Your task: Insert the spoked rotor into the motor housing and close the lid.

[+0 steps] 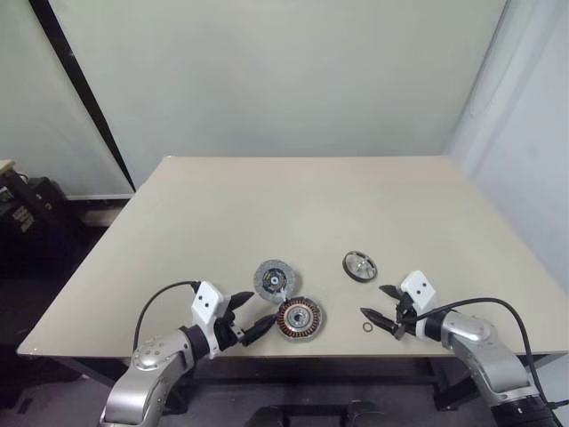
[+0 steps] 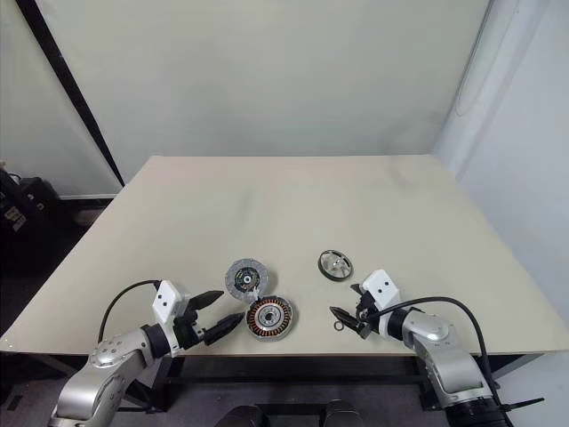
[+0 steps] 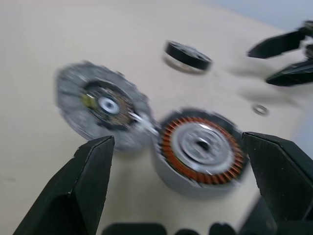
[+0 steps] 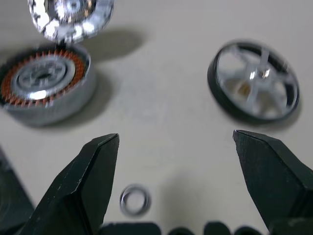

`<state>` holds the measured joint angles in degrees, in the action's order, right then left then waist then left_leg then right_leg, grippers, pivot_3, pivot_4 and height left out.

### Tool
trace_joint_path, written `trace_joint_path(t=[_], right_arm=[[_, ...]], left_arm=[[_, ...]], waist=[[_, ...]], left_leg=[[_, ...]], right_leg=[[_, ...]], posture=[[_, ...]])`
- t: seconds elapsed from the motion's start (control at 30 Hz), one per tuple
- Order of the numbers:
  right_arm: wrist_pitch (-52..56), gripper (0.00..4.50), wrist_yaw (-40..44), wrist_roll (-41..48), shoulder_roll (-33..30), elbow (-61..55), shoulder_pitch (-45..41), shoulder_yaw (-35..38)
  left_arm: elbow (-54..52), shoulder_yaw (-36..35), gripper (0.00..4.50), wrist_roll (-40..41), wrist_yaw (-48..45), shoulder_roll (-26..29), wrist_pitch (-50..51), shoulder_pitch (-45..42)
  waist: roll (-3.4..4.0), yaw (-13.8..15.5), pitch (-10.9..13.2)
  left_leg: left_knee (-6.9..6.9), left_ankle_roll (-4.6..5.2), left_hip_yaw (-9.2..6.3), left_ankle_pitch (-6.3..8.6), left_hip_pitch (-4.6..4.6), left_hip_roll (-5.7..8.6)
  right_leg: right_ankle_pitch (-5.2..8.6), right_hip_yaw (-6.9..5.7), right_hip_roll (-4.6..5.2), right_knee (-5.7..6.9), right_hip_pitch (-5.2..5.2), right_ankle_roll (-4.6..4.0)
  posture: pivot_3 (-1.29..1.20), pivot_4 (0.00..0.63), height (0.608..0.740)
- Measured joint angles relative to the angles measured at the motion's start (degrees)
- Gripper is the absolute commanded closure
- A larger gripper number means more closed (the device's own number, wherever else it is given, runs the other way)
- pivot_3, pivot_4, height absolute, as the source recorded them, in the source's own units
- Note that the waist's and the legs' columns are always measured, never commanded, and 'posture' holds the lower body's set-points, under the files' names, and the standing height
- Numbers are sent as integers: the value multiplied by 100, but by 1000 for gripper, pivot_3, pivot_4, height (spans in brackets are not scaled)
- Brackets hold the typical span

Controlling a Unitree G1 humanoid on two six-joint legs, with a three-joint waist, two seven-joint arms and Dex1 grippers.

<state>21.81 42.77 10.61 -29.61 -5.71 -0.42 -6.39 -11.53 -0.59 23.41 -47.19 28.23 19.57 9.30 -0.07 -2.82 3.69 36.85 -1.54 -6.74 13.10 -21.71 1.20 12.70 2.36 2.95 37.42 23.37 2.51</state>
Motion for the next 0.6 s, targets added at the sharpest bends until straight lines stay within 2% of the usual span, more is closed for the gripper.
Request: trace_joint_path(t=[0.2, 0.6], right_arm=[[531, 437, 14, -102, -211, -498, 327, -355], [705, 437, -533, -429, 52, -336, 292, -595]], left_arm=[[-76, 361, 36, -56, -471, 357, 106, 64], [100, 618, 36, -233, -548, 338, 97, -128]], waist=[[5, -1, 2], [5, 2, 2]], left_leg=[[0, -7, -1, 4, -1, -9], [-14, 22, 5, -5, -15, -9]], right_leg=[[1, -8, 3, -35, 0, 0], [-1, -11, 2, -59, 0, 2]], posture=[[0, 0, 740], [0, 0, 740]])
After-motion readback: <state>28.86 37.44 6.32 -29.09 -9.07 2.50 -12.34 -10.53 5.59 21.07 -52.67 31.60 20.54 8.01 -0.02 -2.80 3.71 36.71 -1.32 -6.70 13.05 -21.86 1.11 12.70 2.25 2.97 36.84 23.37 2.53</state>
